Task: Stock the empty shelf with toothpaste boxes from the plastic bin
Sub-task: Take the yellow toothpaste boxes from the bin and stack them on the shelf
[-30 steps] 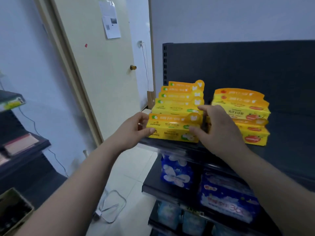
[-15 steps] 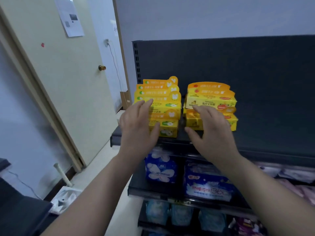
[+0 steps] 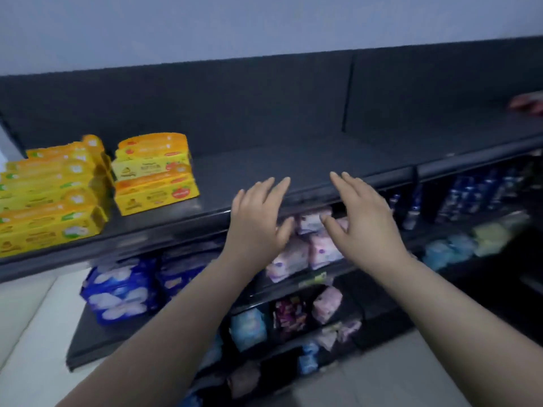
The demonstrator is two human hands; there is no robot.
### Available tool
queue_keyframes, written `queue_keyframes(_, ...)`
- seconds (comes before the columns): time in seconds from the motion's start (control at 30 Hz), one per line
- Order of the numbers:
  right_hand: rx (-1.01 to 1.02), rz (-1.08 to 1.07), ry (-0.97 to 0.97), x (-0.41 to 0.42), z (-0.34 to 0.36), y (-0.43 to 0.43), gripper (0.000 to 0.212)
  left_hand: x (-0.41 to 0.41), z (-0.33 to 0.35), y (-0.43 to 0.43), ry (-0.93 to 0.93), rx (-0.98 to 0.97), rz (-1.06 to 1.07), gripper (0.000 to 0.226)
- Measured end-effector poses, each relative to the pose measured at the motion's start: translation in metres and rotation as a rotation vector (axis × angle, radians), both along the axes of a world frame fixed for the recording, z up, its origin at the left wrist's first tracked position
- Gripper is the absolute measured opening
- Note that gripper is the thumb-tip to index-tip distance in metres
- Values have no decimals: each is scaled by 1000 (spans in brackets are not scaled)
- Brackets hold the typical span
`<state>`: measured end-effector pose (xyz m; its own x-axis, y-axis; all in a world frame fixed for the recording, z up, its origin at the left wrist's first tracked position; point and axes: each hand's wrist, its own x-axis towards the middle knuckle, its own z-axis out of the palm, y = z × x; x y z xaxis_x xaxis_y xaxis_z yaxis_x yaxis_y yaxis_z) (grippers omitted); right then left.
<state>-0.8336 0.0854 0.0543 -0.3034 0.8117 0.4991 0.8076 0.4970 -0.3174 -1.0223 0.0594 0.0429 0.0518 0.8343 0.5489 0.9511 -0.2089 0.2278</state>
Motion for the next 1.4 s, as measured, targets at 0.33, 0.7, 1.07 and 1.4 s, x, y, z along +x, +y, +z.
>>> queue_keyframes(0.33, -70, -499, -47, 287, -14, -74, 68, 294, -20, 19, -10, -41, -466, 64)
queue_keyframes(0.7, -132, -1001, 2, 480, -35, -163, 66, 542, -37, 10, 50, -111, -952, 63)
queue_keyframes(1.07, -145, -1478, 35, 636, -37, -211, 63, 780, -34, 4, 83, -112, -1394, 64)
queue_keyframes(1.4, -189, -1775, 105, 705, -68, -259, 64, 902, -63, -28, 166, -173, -1665, 61)
